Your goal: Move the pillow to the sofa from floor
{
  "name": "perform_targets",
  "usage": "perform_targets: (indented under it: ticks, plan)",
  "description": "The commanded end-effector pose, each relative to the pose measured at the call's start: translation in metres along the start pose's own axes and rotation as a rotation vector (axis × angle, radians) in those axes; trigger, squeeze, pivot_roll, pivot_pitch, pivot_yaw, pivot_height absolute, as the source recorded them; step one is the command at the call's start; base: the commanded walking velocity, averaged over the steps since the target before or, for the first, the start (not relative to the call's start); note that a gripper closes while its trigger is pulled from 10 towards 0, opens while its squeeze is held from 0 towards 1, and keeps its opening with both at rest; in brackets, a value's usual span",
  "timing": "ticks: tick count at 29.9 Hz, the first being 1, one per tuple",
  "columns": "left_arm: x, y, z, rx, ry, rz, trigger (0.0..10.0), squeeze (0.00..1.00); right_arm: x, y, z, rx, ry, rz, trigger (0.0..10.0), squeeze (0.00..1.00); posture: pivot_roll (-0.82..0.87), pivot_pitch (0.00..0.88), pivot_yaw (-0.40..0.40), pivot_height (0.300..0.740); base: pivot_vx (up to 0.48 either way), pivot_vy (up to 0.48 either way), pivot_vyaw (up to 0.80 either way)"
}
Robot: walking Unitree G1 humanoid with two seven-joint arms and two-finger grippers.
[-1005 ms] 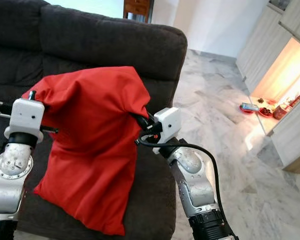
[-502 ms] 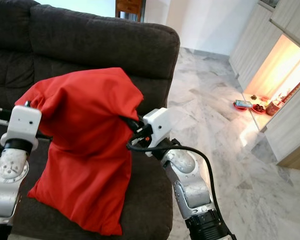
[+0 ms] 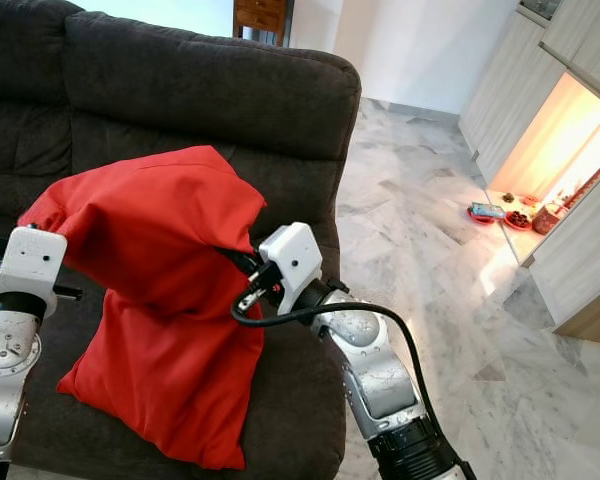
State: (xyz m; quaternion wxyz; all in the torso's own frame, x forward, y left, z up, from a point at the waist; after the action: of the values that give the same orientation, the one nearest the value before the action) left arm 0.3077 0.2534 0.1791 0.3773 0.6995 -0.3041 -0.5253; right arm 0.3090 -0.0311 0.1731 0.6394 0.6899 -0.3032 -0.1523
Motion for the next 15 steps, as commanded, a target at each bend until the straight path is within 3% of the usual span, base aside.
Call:
perform_targets:
  ticks: [1, 3, 6, 8, 9, 15]
  plan:
    - [0.0059, 0.0071, -0.002, 0.016, -0.015, 0.018, 10.0, 0.55, 0.0056, 0.0177, -0.0013, 0.053, -0.014, 0.037, 10.0, 1.0, 0.19, 0.0, -0.181, 0.74, 0.0, 0.0, 0.0]
    - [0.0064, 0.0073, -0.002, 0.017, -0.016, 0.019, 10.0, 0.55, 0.0062, 0.0176, -0.0011, 0.052, -0.017, 0.037, 10.0, 1.0, 0.19, 0.0, -0.181, 0.74, 0.0, 0.0, 0.0]
    - [0.0072, 0.0086, -0.0023, 0.02, -0.017, 0.026, 10.0, 0.44, 0.0075, 0.0167, -0.0004, 0.047, -0.026, 0.045, 10.0, 1.0, 0.19, 0.0, -0.179, 0.74, 0.0, 0.0, 0.0]
    - [0.0074, 0.009, -0.0026, 0.021, -0.018, 0.028, 10.0, 0.44, 0.0079, 0.0164, -0.0003, 0.044, -0.028, 0.049, 10.0, 0.95, 0.19, 0.0, -0.179, 0.74, 0.0, 0.0, 0.0]
    - [0.0077, 0.0095, -0.0029, 0.022, -0.018, 0.029, 10.0, 0.44, 0.0085, 0.0158, -0.0003, 0.041, -0.032, 0.055, 10.0, 0.04, 0.19, 0.0, -0.179, 0.74, 0.0, 0.0, 0.0]
    - [0.0087, 0.0117, -0.0034, 0.029, -0.018, 0.034, 10.0, 0.42, 0.0098, 0.0139, -0.0006, 0.031, -0.042, 0.064, 10.0, 0.0, 0.19, 0.0, -0.179, 0.74, 0.0, 0.0, 0.0]
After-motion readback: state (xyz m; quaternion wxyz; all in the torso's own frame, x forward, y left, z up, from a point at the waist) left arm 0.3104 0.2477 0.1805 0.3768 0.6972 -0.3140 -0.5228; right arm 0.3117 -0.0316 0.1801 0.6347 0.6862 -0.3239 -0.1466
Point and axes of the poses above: a point about 5 cm out from each wrist's last joint towards the gripper, its own z axis pointing back from the gripper into the wrist, its own y axis along the axis of the wrist's last joint, x = y × z, the point moved 3 cm from there along -z, pointing out of the wrist towards the gripper, and after that the axes turned 3 degrees about z, right-handed, at the moved point
